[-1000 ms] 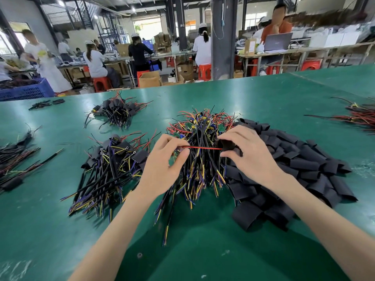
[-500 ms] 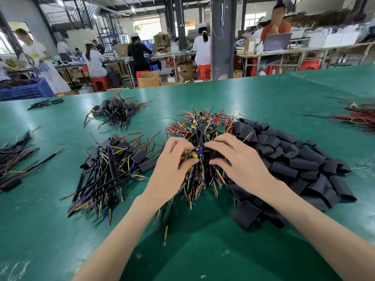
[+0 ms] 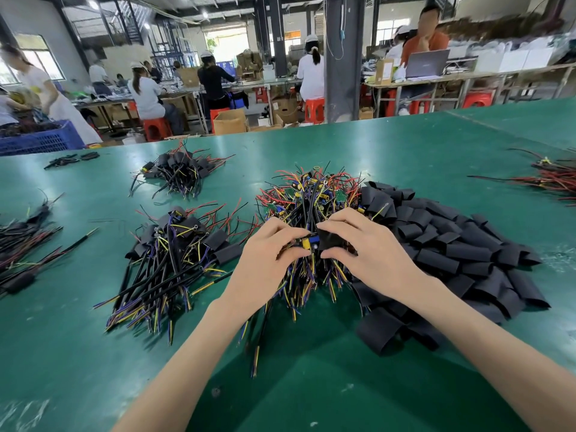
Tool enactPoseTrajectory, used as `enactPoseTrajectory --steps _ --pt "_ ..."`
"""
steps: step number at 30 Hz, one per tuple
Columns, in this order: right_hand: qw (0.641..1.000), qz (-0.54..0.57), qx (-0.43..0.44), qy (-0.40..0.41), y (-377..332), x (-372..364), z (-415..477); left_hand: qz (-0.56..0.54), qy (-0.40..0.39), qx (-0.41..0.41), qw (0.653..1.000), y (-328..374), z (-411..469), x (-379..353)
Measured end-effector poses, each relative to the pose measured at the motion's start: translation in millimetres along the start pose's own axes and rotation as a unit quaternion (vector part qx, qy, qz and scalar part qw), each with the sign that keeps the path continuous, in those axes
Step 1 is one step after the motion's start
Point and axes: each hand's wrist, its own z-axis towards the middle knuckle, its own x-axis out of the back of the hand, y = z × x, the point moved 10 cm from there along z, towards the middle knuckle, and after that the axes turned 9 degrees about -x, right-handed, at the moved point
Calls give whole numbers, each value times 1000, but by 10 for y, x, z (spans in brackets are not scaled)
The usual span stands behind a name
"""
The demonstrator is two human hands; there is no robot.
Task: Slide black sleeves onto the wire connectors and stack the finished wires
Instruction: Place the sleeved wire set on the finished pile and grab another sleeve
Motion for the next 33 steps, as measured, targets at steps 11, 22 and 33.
enactPoseTrajectory --steps 11,22,33 --pt "999 26 10 -38 -25 -37 28 25 -34 -3 999 54 -2 -42" --pt "999 -21 2 -47 -28 -98 -13 130 -71 -39 988 144 -12 -106" --pt "998 7 -18 -54 -12 -94 13 130 -78 -58 987 197 -3 -97"
